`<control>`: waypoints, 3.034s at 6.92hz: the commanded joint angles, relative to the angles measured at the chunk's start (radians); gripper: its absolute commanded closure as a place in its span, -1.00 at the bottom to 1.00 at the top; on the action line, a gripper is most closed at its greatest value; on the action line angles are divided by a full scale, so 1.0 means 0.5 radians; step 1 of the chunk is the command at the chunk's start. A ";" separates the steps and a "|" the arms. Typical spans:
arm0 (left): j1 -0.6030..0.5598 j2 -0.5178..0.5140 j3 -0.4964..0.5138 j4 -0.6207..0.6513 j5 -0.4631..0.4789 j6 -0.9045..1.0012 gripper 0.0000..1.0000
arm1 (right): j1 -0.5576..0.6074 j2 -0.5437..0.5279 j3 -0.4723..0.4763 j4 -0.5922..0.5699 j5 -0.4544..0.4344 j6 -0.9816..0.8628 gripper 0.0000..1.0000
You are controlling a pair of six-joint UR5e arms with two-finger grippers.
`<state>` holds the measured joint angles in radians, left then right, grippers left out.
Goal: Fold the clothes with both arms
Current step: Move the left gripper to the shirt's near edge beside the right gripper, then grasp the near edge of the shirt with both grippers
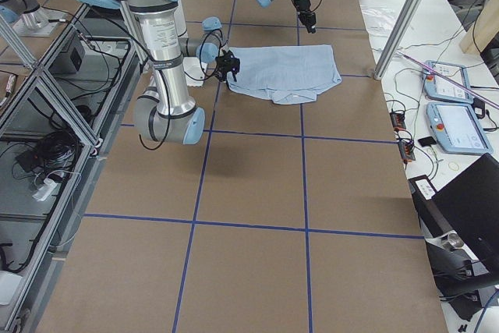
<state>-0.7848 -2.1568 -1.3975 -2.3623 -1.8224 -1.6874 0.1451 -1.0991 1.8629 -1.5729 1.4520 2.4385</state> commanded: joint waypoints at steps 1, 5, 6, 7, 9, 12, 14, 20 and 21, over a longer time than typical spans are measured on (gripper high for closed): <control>0.002 0.000 0.000 0.000 0.003 0.000 0.06 | 0.010 0.005 0.005 0.001 0.004 -0.002 1.00; 0.166 0.177 -0.314 0.009 0.009 -0.244 0.07 | 0.017 -0.017 0.090 -0.054 0.063 0.007 1.00; 0.298 0.302 -0.498 0.058 0.055 -0.309 0.07 | 0.014 -0.017 0.139 -0.118 0.063 0.007 1.00; 0.467 0.419 -0.661 0.107 0.174 -0.404 0.07 | 0.007 -0.026 0.164 -0.122 0.063 0.010 1.00; 0.777 0.796 -1.017 0.114 0.377 -0.579 0.07 | -0.017 -0.023 0.170 -0.116 0.075 -0.011 1.00; 1.038 0.841 -1.058 0.196 0.531 -0.818 0.06 | -0.014 -0.020 0.189 -0.116 0.139 -0.030 1.00; 1.194 0.841 -1.058 0.273 0.659 -0.868 0.06 | -0.014 -0.014 0.210 -0.119 0.130 -0.027 1.00; 1.315 0.835 -1.055 0.341 0.675 -0.976 0.12 | 0.001 -0.008 0.216 -0.119 0.127 -0.026 1.00; 1.327 0.835 -1.052 0.341 0.675 -1.018 0.31 | 0.001 -0.008 0.226 -0.119 0.127 -0.026 1.00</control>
<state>-0.1275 -1.7387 -1.9244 -2.1924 -1.4850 -2.1785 0.1445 -1.1040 1.9719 -1.6321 1.5156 2.4252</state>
